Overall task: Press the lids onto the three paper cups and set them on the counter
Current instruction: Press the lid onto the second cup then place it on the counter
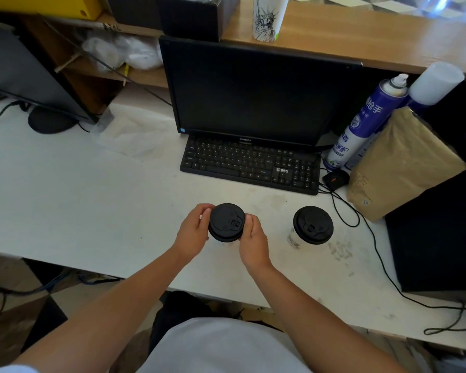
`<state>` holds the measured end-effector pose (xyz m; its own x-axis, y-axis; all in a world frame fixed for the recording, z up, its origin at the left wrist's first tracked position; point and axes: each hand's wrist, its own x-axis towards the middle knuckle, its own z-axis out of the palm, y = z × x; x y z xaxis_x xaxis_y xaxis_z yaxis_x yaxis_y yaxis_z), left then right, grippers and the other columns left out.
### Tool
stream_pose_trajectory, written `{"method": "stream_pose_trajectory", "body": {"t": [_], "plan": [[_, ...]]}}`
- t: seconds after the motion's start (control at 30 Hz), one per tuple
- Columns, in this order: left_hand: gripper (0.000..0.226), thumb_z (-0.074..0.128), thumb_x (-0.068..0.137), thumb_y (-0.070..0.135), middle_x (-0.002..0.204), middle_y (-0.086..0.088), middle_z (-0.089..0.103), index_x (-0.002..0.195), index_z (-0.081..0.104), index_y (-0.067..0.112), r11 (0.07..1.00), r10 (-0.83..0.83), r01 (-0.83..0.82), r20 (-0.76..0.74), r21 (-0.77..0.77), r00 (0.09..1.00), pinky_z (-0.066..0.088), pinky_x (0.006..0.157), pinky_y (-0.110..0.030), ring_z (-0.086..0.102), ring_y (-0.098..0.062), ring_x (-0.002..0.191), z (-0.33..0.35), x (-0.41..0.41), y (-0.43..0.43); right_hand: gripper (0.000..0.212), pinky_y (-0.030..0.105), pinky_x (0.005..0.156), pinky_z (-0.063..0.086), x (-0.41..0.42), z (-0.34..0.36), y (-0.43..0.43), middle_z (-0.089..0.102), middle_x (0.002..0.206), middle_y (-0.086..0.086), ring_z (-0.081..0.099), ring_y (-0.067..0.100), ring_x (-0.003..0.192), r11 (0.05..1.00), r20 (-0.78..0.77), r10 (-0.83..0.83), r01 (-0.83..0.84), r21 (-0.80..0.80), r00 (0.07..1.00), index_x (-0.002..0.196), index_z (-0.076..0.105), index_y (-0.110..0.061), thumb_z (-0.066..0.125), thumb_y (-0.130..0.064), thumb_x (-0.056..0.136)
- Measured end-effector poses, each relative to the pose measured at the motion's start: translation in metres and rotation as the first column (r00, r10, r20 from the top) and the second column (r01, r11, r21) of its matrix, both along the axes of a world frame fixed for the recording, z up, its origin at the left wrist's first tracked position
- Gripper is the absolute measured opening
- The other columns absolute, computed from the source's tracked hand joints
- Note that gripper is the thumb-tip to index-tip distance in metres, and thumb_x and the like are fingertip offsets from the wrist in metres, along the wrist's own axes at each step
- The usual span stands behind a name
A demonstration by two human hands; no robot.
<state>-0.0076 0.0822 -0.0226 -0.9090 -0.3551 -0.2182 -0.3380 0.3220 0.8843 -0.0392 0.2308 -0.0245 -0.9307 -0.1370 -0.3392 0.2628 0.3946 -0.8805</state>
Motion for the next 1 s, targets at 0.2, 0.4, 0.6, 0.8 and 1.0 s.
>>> {"method": "stream_pose_trajectory", "body": {"t": [0.2,0.4,0.6,0.8,1.0], "plan": [[0.03,0.032,0.109,0.026,0.119,0.0,0.063,0.124,0.057,0.022,1.0,-0.025,0.025,-0.015,-0.012,1.0,0.059,0.067,-0.031,0.062,-0.016,0.104,-0.002,0.0,0.001,0.035,0.023,0.077,0.043,0.002,-0.003,0.002,0.063,0.106,0.004,0.059,0.019,0.096,0.998,-0.104,0.03,-0.024,0.057,0.994,0.119,0.055,-0.012,0.026,-0.029,0.11],[0.029,0.036,0.108,0.032,0.115,-0.004,0.065,0.115,0.062,0.022,0.993,0.032,-0.039,0.071,0.107,0.997,0.064,0.067,-0.04,0.063,-0.021,0.105,0.001,0.0,0.0,0.034,0.044,0.092,0.056,0.002,-0.009,0.003,0.064,0.104,0.0,0.062,0.019,0.1,0.995,0.03,-0.046,0.049,-0.09,0.998,0.112,0.062,-0.018,0.032,-0.034,0.109],[0.029,0.06,0.097,0.041,0.107,-0.007,0.067,0.095,0.062,0.012,0.905,0.263,-0.295,0.143,0.306,0.954,0.063,0.067,-0.036,0.067,-0.028,0.103,0.003,0.001,0.004,0.032,0.041,0.088,0.06,-0.004,-0.001,0.015,0.063,0.123,0.001,0.063,0.022,0.112,0.975,0.212,-0.014,0.06,-0.213,0.977,0.122,0.062,-0.018,0.036,-0.029,0.109],[0.036,0.052,0.101,0.042,0.107,-0.017,0.069,0.088,0.061,0.01,0.836,0.298,-0.36,0.207,0.415,0.932,0.06,0.074,-0.036,0.068,-0.03,0.1,0.007,-0.002,0.003,0.028,0.044,0.086,0.059,-0.007,0.003,0.027,0.066,0.122,0.003,0.064,0.026,0.109,0.963,0.271,0.094,-0.019,-0.268,0.958,0.12,0.065,-0.018,0.041,-0.016,0.105],[0.035,0.048,0.105,0.032,0.104,-0.018,0.07,0.086,0.065,0.008,0.83,0.304,-0.354,0.182,0.431,0.935,0.059,0.088,-0.042,0.067,-0.035,0.106,0.004,0.002,-0.001,0.038,0.035,0.081,0.062,-0.01,0.006,0.036,0.062,0.121,-0.004,0.067,0.02,0.103,0.955,0.241,0.254,-0.203,-0.218,0.937,0.123,0.061,-0.032,0.062,-0.007,0.094]]}}
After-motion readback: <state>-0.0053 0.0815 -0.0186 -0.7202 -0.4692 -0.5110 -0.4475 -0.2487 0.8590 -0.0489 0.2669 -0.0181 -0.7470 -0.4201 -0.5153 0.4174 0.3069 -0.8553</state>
